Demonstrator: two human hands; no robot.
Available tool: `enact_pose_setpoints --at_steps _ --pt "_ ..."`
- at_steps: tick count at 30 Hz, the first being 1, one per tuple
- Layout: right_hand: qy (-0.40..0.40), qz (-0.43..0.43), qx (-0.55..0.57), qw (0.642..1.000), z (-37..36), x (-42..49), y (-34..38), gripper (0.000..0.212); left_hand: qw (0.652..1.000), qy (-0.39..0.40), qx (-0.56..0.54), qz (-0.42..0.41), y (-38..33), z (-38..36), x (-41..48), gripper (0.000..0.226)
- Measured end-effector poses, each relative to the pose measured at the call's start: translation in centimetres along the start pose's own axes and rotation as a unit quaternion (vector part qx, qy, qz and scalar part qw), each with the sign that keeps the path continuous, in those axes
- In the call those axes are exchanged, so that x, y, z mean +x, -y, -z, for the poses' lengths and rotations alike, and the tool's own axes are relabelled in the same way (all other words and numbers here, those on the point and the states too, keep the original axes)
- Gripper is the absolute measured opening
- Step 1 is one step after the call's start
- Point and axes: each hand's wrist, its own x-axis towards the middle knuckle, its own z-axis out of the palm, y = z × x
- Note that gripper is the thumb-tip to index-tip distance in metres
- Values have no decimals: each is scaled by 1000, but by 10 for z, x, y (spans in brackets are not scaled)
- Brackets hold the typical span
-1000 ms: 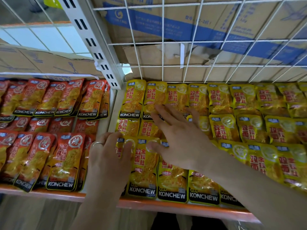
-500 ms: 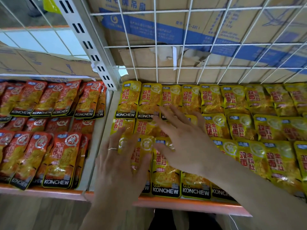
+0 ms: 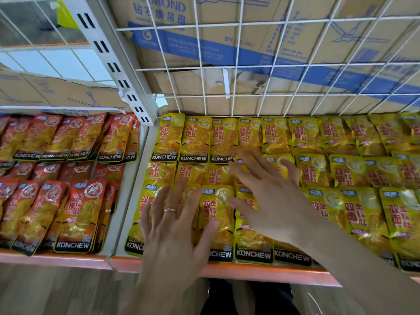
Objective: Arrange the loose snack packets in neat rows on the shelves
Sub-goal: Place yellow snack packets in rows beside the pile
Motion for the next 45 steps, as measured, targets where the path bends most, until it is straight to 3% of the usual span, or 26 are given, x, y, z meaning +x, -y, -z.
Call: enact_pose_setpoints --at_steps 4,11,18,23,28,33,38,45 --pt "31 -22 -10 999 3 -19 -16 83 996 50 11 -67 -16 -2 3 56" --pt "64 -12 -9 998 4 -23 -19 88 995 75 26 -66 -19 -5 5 55" --pt "-16 -67 18 997 16 -68 -66 73 991 80 6 -108 -72 -7 14 59" --pt "43 -124 -10 991 23 -104 -123 84 976 137 48 -159 -117 -30 23 67" --pt "106 -122 -26 987 30 -110 -146 87 970 161 87 -160 -127 -42 35 78" --pt "93 -98 -8 991 35 -113 -149 83 970 167 90 -152 -128 -40 38 77" --pt "-18 -155 4 988 48 -133 -196 89 976 147 76 -144 -157 -43 36 74" --pt "52 -180 -22 982 58 -161 -257 86 955 165 86 -231 -246 -77 35 77"
